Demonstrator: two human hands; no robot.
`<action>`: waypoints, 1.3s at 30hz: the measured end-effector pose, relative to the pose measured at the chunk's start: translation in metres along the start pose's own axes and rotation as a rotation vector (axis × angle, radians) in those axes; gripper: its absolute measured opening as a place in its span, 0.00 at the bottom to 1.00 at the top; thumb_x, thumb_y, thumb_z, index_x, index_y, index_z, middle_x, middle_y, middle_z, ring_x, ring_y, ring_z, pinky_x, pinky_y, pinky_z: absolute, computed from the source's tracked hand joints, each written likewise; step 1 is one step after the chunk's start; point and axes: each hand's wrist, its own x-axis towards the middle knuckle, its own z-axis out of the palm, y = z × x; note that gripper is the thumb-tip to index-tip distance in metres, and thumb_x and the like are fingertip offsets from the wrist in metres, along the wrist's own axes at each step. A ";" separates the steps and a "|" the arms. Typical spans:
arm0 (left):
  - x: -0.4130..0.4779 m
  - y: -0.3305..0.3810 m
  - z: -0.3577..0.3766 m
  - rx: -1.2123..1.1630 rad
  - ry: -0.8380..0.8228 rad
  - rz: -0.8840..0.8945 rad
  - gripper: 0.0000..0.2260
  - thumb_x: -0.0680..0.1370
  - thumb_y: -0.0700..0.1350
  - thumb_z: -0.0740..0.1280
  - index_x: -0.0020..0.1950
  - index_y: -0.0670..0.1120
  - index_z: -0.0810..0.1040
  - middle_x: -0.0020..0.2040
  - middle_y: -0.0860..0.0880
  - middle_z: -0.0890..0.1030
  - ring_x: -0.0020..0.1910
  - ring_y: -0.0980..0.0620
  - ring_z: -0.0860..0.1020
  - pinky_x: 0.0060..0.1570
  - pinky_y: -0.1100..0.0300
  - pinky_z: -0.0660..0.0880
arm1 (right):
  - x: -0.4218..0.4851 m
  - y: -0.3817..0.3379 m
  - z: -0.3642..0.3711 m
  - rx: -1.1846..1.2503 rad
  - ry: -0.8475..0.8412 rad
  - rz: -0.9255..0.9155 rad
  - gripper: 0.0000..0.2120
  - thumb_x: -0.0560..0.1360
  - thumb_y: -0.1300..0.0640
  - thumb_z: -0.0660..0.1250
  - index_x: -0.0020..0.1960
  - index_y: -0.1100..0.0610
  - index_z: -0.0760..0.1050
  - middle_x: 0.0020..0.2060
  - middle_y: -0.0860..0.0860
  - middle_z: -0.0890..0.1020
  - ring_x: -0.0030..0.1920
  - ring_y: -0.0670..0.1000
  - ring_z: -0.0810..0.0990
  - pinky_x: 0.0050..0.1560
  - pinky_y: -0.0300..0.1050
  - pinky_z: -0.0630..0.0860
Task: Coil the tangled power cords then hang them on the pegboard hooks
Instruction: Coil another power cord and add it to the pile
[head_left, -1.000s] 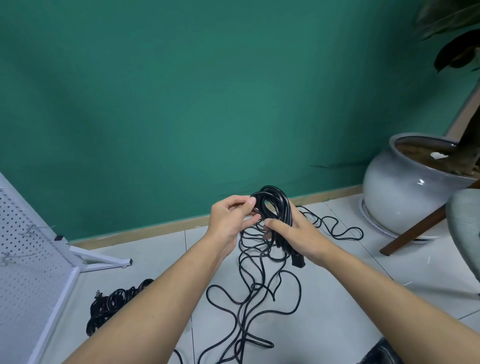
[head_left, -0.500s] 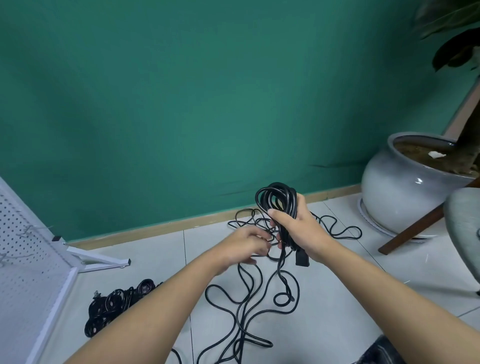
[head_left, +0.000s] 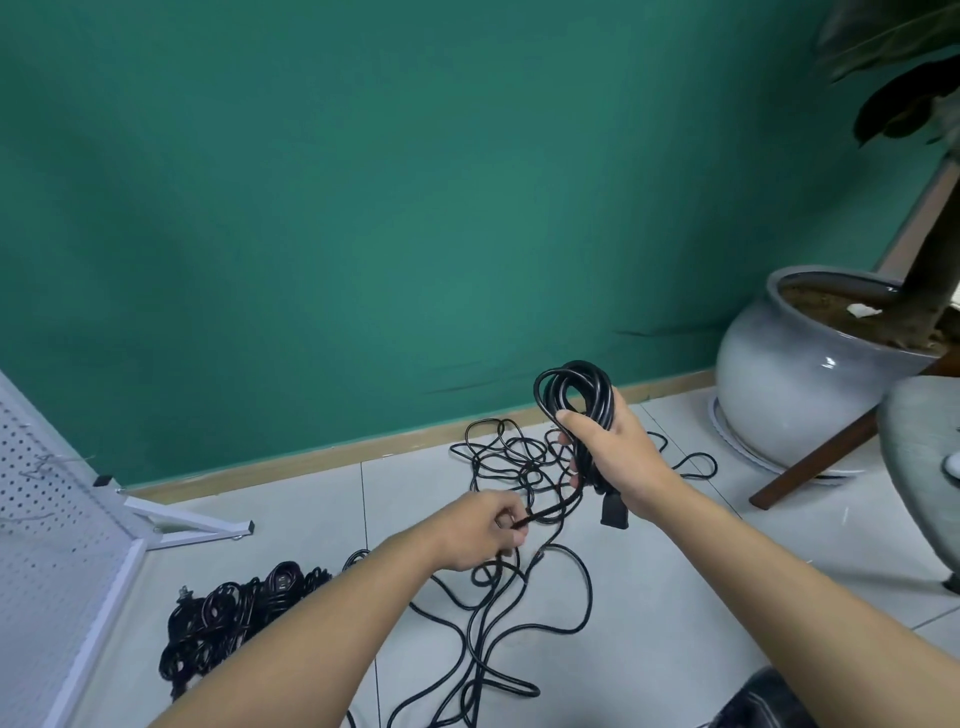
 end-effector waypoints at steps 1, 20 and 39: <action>-0.001 0.000 -0.005 -0.014 0.036 0.014 0.07 0.82 0.44 0.69 0.46 0.54 0.76 0.44 0.50 0.79 0.39 0.54 0.80 0.48 0.54 0.78 | 0.002 0.001 -0.003 -0.030 0.016 -0.009 0.17 0.80 0.55 0.69 0.66 0.47 0.70 0.45 0.58 0.81 0.30 0.53 0.76 0.28 0.46 0.76; -0.014 0.029 -0.054 0.007 0.666 0.319 0.06 0.75 0.47 0.77 0.51 0.48 0.88 0.42 0.53 0.84 0.43 0.54 0.80 0.47 0.55 0.76 | -0.019 -0.010 0.006 -0.370 -0.368 -0.067 0.24 0.81 0.42 0.67 0.75 0.42 0.67 0.37 0.32 0.76 0.31 0.28 0.74 0.30 0.25 0.69; -0.019 0.041 -0.048 0.061 0.421 0.451 0.19 0.80 0.46 0.71 0.69 0.61 0.79 0.57 0.60 0.84 0.57 0.62 0.79 0.61 0.58 0.75 | -0.030 -0.019 0.002 -0.564 -0.673 0.114 0.08 0.81 0.57 0.67 0.43 0.56 0.76 0.29 0.46 0.77 0.27 0.51 0.74 0.30 0.44 0.71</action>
